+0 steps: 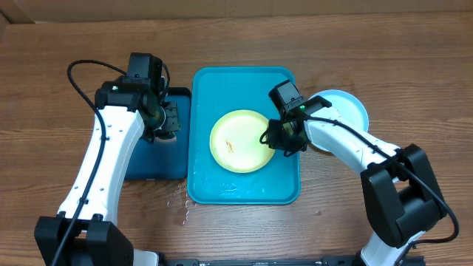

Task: Clean dirty plates on tray and stack at the side
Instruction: 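Hold the yellow plate rim steady on the teal tray with the right gripper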

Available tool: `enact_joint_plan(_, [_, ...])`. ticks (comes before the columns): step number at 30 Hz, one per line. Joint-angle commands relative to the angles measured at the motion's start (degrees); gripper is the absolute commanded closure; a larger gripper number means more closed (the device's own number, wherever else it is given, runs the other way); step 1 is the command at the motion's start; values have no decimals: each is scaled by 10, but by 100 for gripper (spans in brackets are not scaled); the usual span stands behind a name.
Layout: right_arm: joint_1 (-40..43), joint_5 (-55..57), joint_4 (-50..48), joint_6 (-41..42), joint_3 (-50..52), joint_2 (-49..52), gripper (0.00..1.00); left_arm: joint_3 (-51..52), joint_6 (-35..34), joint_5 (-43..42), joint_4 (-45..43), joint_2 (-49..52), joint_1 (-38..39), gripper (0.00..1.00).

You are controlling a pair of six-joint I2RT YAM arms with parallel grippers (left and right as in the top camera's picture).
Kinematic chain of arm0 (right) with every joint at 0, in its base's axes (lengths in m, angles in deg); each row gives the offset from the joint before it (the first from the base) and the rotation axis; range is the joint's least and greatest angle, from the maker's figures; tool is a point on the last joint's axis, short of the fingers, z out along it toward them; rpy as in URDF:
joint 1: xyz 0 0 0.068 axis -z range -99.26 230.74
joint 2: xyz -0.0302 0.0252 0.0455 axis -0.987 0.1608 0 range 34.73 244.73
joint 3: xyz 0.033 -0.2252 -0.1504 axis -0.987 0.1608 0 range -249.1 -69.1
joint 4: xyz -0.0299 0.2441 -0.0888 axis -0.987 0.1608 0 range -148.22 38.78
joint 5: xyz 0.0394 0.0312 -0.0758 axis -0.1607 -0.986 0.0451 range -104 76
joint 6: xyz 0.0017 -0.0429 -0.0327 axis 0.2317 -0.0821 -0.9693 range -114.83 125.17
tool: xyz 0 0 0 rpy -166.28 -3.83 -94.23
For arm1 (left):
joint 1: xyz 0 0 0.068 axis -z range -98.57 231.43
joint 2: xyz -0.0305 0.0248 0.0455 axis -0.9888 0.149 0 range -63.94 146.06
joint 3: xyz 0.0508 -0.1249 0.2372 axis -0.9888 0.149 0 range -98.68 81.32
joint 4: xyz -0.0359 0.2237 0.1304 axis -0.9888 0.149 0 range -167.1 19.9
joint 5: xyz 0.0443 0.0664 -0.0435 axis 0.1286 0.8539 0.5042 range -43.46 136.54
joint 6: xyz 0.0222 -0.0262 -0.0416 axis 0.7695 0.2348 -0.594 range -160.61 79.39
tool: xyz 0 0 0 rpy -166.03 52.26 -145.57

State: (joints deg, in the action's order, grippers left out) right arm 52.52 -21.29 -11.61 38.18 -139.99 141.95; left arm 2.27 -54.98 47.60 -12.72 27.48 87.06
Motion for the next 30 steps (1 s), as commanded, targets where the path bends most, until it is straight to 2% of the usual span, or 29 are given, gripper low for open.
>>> enact_joint_plan(1, [-3,-4,-1,7,10,-7,71,2,16,-5,2,-4,0,96])
enact_joint_plan(4, [-3,-2,-15,7,21,-7,76,2,16,-5,4,-4,0,96])
enact_joint_plan(23, [-3,28,-135,-4,32,-7,78,2,16,-5,9,-4,0,96])
enact_joint_plan(30, [-7,28,-141,-55,34,-7,80,2,15,-5,11,-4,0,96])
